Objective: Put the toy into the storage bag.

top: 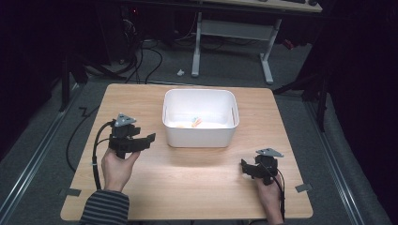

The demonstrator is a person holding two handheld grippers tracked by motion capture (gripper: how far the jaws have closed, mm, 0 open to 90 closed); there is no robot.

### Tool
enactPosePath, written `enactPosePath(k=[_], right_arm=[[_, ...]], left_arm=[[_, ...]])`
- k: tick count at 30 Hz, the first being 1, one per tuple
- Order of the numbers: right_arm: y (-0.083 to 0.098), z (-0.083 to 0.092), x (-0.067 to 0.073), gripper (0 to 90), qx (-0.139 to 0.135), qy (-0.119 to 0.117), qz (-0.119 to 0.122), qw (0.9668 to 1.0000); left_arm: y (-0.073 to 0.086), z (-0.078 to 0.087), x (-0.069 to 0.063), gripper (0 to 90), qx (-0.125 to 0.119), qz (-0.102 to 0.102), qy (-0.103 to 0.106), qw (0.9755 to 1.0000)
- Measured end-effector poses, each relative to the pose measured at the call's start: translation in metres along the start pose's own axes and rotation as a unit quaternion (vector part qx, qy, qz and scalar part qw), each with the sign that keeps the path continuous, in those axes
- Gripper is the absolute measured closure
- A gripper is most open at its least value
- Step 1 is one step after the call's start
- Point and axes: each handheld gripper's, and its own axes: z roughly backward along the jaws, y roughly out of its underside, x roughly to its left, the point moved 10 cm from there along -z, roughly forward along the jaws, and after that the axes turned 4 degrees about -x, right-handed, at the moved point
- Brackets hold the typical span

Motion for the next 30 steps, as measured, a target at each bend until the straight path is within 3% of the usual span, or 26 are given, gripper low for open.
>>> enactPosePath(k=[17,22,30], right_arm=[[0.000,0.000,0.000,15.5,0.000,0.000,0.000,1.0000],[0.000,0.000,0.000,15.5,0.000,0.000,0.000,1.0000],[0.000,0.000,0.000,15.5,0.000,0.000,0.000,1.0000]], left_arm=[[0.036,-0.007,0.008,35.7,0.023,0.012,-0.009,0.9996],[0.062,-0.018,0.016,37.3,0.062,0.008,-0.021,0.9978],[0.086,-0.029,0.024,36.8,0.079,0.015,-0.031,0.9963]])
